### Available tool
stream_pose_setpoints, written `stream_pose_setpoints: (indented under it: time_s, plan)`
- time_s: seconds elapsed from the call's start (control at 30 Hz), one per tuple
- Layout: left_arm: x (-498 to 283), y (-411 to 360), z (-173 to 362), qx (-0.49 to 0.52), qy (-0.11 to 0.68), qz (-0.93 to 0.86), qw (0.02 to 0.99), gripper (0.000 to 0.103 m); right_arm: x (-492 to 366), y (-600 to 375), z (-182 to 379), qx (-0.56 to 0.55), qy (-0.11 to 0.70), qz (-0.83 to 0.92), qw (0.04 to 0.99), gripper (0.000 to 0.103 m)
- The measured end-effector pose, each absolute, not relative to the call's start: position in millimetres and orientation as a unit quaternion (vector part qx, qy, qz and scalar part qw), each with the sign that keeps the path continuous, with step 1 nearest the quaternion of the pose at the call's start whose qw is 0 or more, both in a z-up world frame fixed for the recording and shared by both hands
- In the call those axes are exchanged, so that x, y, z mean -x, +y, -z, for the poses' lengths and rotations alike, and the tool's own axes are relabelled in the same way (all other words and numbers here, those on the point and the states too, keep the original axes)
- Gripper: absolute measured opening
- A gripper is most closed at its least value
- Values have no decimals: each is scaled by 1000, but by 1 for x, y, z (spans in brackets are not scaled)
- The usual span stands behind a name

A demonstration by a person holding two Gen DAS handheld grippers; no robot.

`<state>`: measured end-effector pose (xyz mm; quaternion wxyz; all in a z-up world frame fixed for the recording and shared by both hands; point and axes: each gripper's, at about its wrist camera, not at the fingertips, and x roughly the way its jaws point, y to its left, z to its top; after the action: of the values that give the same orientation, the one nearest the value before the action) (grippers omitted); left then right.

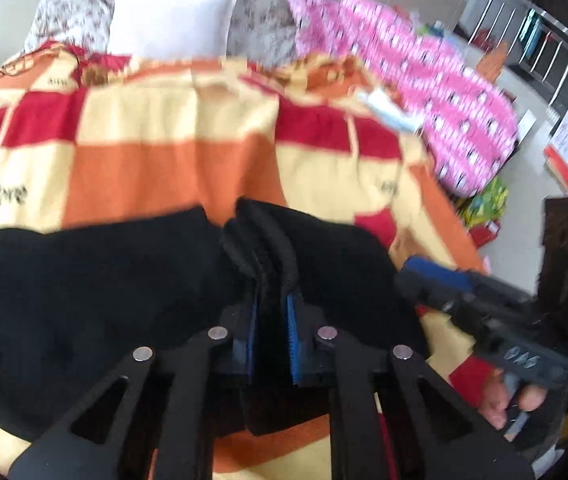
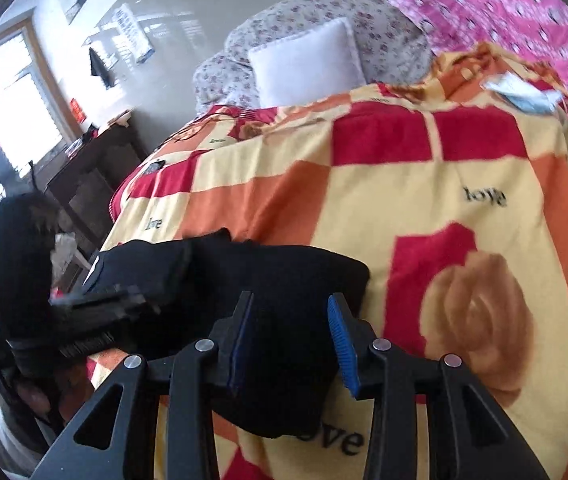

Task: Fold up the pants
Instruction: 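Pinch the folded middle of the black pants with the left gripper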

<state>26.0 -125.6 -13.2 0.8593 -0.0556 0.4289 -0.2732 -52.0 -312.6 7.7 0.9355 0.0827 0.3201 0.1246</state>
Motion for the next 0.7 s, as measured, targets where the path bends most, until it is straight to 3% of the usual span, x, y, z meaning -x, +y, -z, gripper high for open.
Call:
stream_pose_setpoints:
  time_s: [0.27, 0.43, 0.5, 0.57, 0.7]
  plan:
    - [-30, -114, 43, 28, 463, 212, 860, 12, 17, -258, 21, -5, 356, -141, 924, 35]
    - [-22, -112, 37, 17, 445, 191, 875, 25, 25, -252, 13, 13, 349, -140, 926, 37]
    - [-21, -105, 33, 19, 436, 176, 882, 42, 33, -255, 6, 12, 344, -140, 928, 37]
    - [-21, -99, 30, 22, 425, 159, 891, 51, 41, -257, 2, 14, 339, -134, 931, 37]
    - [-18, -96, 29, 19, 417, 149, 896, 53, 49, -257, 7, 22, 348, -129, 928, 37]
